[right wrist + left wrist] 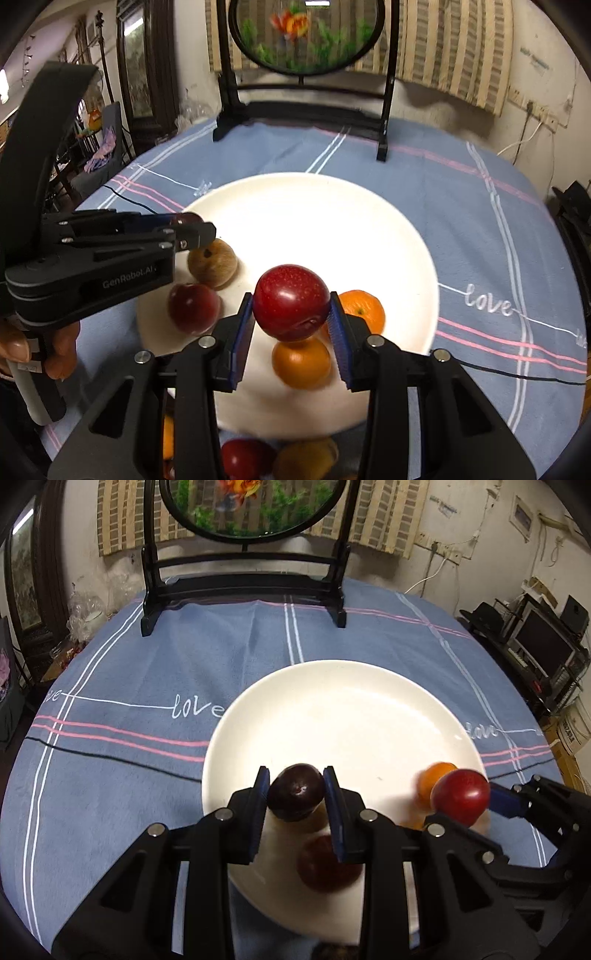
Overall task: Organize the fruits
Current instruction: 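Place the dark plum and red tomato on the white plate, opening both tools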
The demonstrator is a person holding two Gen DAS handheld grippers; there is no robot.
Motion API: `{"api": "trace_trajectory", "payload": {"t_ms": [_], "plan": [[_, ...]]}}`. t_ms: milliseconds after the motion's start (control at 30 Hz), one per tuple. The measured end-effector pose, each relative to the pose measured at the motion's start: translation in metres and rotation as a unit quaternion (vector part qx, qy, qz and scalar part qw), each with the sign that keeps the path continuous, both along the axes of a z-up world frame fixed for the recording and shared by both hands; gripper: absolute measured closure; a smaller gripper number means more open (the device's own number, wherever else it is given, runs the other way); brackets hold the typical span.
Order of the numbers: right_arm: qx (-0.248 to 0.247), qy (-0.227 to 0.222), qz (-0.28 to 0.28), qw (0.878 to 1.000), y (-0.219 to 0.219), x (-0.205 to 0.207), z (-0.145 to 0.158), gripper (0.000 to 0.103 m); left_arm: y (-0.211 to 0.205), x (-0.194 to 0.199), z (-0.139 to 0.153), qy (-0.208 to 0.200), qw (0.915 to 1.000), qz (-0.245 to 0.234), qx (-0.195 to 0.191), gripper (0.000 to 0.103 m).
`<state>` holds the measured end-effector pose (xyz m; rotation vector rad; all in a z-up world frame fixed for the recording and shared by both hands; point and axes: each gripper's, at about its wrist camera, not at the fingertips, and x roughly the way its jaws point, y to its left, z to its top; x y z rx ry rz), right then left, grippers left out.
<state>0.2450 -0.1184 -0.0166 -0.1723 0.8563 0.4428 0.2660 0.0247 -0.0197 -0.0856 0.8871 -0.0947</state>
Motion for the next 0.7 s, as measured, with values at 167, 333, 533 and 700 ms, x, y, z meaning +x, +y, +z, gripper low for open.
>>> {"api": "trace_trajectory", "payload": {"t_ms": [167,333,533,700], "plan": [[-0.005,0.025,0.000,1.000,0.005,0.013,-0.009,0.058,0.005,0.016,-0.005,0.001,0.9998,0.019,-0.001,0.045],[0.003,-0.004,0.007,1.000,0.003,0.001,0.001,0.040,0.009,0.008,0.005,-0.030,0.9983,0.049,0.009,0.022],[0.020,-0.015,0.001,1.000,-0.016,-0.024,0.014,0.040,0.012,-0.013,0.011,-0.011,0.9989,0.044,0.011,0.012],[0.040,-0.016,-0.019,0.999,-0.043,-0.055,0.016,0.038,0.014,-0.043,0.014,-0.010,0.9990,0.040,0.016,0.009]]}}
